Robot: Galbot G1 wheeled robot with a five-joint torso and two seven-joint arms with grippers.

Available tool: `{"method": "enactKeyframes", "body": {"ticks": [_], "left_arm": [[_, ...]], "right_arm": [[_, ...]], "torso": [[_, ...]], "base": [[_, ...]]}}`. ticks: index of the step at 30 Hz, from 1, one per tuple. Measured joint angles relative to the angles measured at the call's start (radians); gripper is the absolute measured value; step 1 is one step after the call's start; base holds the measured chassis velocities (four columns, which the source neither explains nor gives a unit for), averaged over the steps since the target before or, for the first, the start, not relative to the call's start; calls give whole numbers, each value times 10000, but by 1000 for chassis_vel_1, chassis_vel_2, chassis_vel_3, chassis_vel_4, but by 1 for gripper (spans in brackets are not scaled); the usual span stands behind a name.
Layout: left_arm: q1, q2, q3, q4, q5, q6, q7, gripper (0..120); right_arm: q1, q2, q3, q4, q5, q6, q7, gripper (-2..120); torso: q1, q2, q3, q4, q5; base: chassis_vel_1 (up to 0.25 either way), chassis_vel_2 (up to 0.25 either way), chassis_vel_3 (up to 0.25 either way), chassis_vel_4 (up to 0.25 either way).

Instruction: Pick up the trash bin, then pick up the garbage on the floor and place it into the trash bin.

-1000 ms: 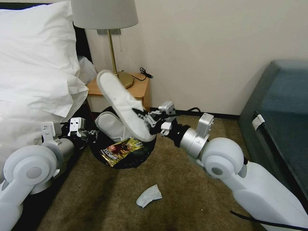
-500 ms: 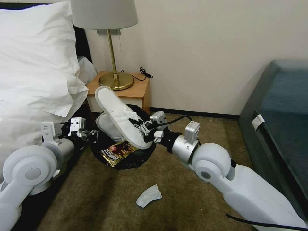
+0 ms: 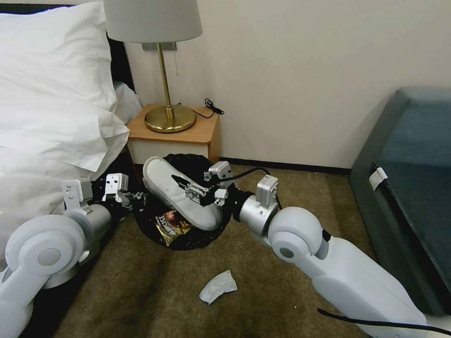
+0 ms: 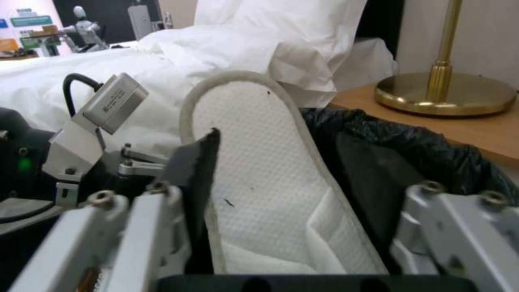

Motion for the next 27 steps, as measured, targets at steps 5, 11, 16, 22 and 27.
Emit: {"method": "enactKeyframes", "body": {"ticks": [5, 11, 16, 22, 27], "left_arm": [[-18, 18, -29, 20, -12, 0, 9, 3], [-55, 14, -44, 58, -21, 0, 35, 3], [-61, -12, -114, 189, -12, 0, 113, 3], [-87, -84, -183, 388, 101, 0, 210, 3], [-42, -172, -222, 490, 310, 0, 377, 3]], "right_arm": [[36, -18, 55, 0, 36, -33, 0, 81], [178, -5, 200, 32, 99, -36, 18, 99], [470, -21, 846, 456, 611, -132, 223, 111], [837, -414, 2143, 805, 1155, -327, 264, 114], [1336, -760, 2824, 1011, 2088, -345, 814, 113]], "torso": [[0, 0, 0, 0, 0], [0, 0, 0, 0, 0], [0, 0, 0, 1, 0], [-1, 0, 0, -2, 1], [-1, 0, 0, 1, 0]], "base": [[0, 0, 0, 0], [0, 0, 0, 0], [0, 0, 0, 0], [0, 0, 0, 0], [0, 0, 0, 0]]}}
